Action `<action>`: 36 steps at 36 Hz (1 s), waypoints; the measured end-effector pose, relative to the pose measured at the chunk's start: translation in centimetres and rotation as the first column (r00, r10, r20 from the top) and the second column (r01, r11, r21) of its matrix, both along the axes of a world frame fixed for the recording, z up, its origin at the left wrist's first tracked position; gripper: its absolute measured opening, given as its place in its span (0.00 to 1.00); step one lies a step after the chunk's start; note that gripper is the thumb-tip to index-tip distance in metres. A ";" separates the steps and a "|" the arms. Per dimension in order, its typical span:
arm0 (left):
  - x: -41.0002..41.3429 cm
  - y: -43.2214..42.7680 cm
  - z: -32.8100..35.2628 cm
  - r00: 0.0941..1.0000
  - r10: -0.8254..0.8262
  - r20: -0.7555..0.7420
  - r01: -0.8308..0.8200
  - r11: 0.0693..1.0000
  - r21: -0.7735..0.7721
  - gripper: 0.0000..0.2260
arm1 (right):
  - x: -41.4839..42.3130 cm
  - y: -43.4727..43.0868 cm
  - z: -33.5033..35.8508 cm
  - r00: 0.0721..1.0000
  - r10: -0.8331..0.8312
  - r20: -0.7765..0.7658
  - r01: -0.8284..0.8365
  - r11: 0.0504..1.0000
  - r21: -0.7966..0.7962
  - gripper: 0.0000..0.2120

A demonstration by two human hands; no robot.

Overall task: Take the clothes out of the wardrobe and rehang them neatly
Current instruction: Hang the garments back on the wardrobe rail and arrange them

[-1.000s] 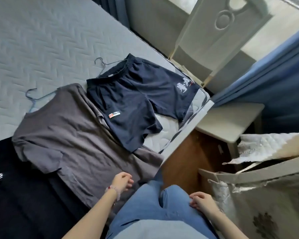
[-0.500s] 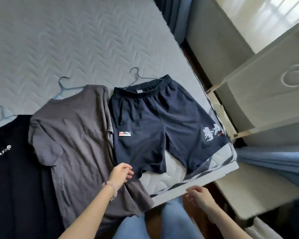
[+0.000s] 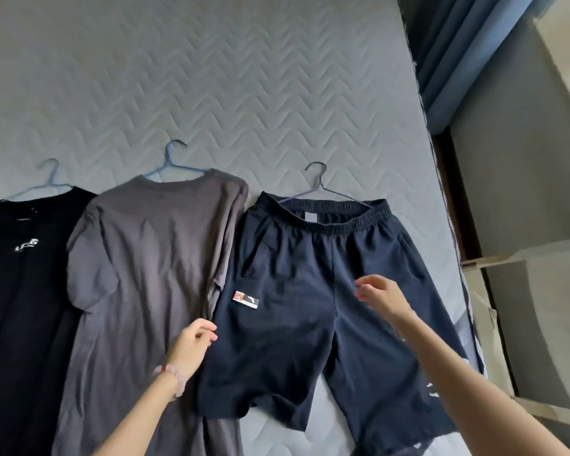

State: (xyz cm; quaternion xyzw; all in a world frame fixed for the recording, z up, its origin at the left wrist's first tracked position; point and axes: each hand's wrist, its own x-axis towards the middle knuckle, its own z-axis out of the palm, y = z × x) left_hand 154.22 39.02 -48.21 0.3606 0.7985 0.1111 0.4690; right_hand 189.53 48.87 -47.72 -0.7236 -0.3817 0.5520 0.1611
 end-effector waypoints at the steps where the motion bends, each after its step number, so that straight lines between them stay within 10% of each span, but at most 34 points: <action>1: 0.0 1.7 -0.3 0.999 -0.024 -0.034 0.025 0.999 0.033 0.13 | 0.0 1.8 -0.7 0.999 0.030 0.020 -0.031 0.999 0.033 0.09; 13: -1.9 15.8 -6.9 0.876 -0.151 -0.459 0.320 0.893 0.317 0.12 | -0.6 18.4 -7.8 0.919 0.145 0.366 -0.262 0.919 0.294 0.18; 26: -2.8 14.7 -10.5 0.865 -0.234 -0.443 0.361 0.905 0.227 0.18 | 0.4 22.2 -12.5 0.675 0.269 0.687 -0.481 0.867 0.134 0.16; 36: -3.4 15.3 -6.1 0.901 -0.186 -0.393 0.319 0.897 0.305 0.16 | 0.9 19.5 -4.6 0.818 0.211 0.534 -0.449 0.815 0.365 0.06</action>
